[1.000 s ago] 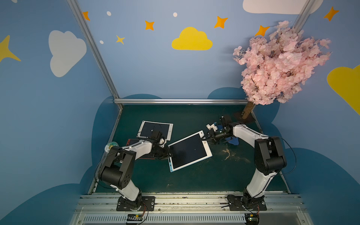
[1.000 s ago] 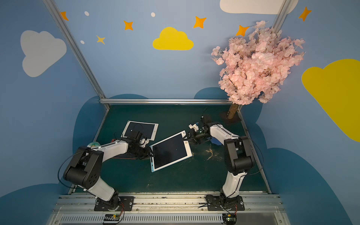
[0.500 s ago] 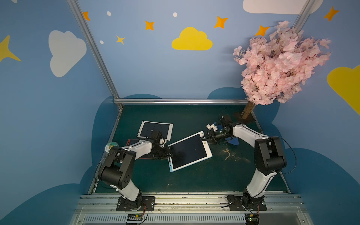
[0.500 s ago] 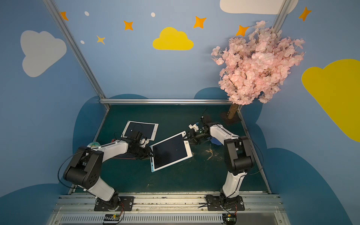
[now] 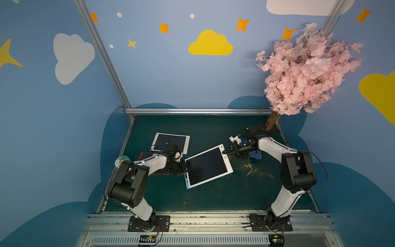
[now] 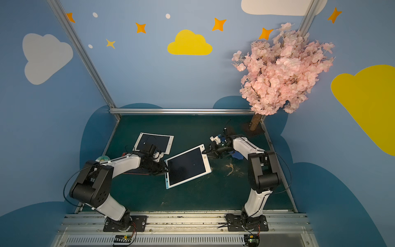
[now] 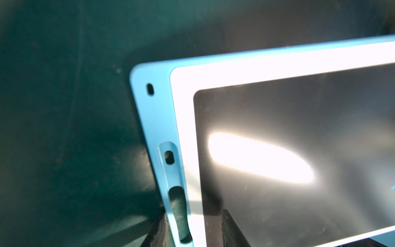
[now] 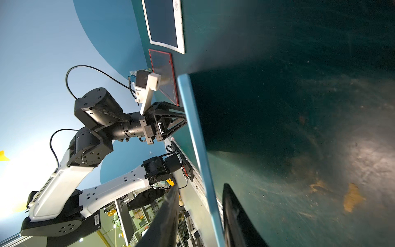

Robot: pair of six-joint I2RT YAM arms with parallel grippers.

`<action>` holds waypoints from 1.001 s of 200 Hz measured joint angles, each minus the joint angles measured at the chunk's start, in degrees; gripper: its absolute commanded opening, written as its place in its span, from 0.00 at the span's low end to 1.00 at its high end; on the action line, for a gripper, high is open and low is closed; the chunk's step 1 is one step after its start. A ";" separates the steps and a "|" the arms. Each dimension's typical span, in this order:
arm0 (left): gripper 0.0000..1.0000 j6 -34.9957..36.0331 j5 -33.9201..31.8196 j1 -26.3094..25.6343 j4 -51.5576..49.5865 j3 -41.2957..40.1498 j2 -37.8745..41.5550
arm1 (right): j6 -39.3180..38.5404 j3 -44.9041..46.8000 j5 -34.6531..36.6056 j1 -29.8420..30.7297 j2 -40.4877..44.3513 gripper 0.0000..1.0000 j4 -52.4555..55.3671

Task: Wipe the drawing tablet
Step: Pick up the drawing tablet from the center of the board.

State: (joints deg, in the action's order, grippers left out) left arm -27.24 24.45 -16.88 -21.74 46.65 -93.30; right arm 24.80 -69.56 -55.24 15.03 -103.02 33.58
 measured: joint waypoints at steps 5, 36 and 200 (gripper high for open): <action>0.41 0.00 0.00 0.00 0.00 0.00 0.00 | 0.24 0.13 -0.09 -0.04 0.07 0.28 -0.15; 0.41 -0.02 0.04 0.02 -0.07 -0.04 0.22 | -0.11 0.57 -0.66 -0.04 0.09 0.00 -0.46; 0.56 23.04 -26.80 -31.78 -7.06 8.00 33.42 | -1.70 3.74 8.39 -0.11 21.92 0.00 7.41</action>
State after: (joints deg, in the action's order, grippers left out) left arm -4.21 -2.35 -48.66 -28.80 54.65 -59.88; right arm 23.09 -65.82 -46.85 14.92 -81.10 40.99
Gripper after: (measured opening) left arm 0.540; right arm 0.081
